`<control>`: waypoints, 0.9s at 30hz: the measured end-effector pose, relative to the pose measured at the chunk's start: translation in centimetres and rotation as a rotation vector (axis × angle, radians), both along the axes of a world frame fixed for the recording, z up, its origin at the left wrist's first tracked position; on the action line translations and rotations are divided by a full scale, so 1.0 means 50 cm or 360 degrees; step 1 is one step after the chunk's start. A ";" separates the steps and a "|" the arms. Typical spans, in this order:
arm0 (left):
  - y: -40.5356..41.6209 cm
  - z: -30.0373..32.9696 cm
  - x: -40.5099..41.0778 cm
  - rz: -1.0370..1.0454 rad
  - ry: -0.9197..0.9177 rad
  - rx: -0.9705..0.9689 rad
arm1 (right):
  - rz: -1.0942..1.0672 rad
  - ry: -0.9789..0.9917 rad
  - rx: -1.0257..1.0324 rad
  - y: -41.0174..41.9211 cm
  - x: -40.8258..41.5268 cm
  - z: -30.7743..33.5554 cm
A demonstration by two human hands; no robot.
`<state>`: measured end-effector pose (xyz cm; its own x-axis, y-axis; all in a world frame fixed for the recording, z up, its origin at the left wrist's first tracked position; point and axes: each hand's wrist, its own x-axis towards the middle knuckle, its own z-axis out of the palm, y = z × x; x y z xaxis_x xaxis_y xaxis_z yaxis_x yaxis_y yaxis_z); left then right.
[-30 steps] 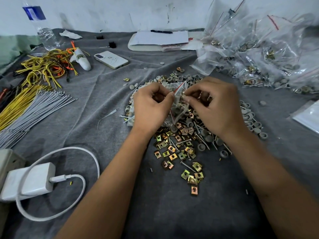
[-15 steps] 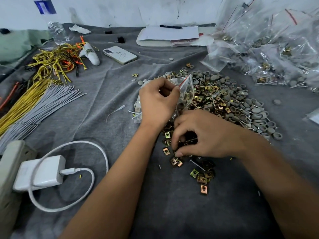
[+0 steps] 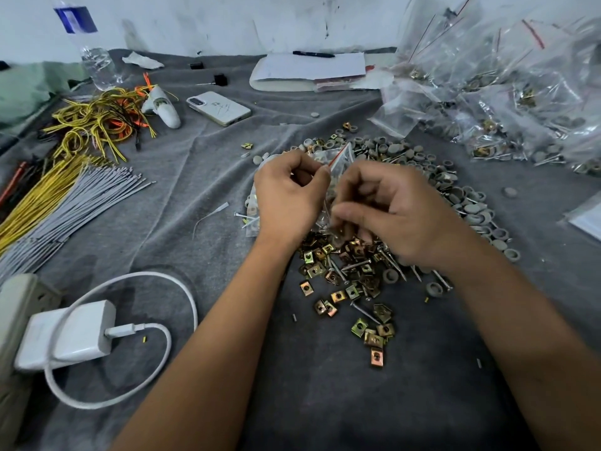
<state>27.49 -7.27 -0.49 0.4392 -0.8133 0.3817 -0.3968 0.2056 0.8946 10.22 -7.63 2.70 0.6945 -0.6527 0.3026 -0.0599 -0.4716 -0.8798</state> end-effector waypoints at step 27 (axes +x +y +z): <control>0.001 -0.003 0.000 0.0004 0.0024 0.0004 | 0.0177 0.1033 -0.0507 -0.013 -0.007 -0.012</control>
<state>27.50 -7.23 -0.64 0.4472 -0.8131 0.3727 -0.3838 0.2020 0.9011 9.85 -8.25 2.11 0.8556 -0.5168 -0.0290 -0.4595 -0.7325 -0.5023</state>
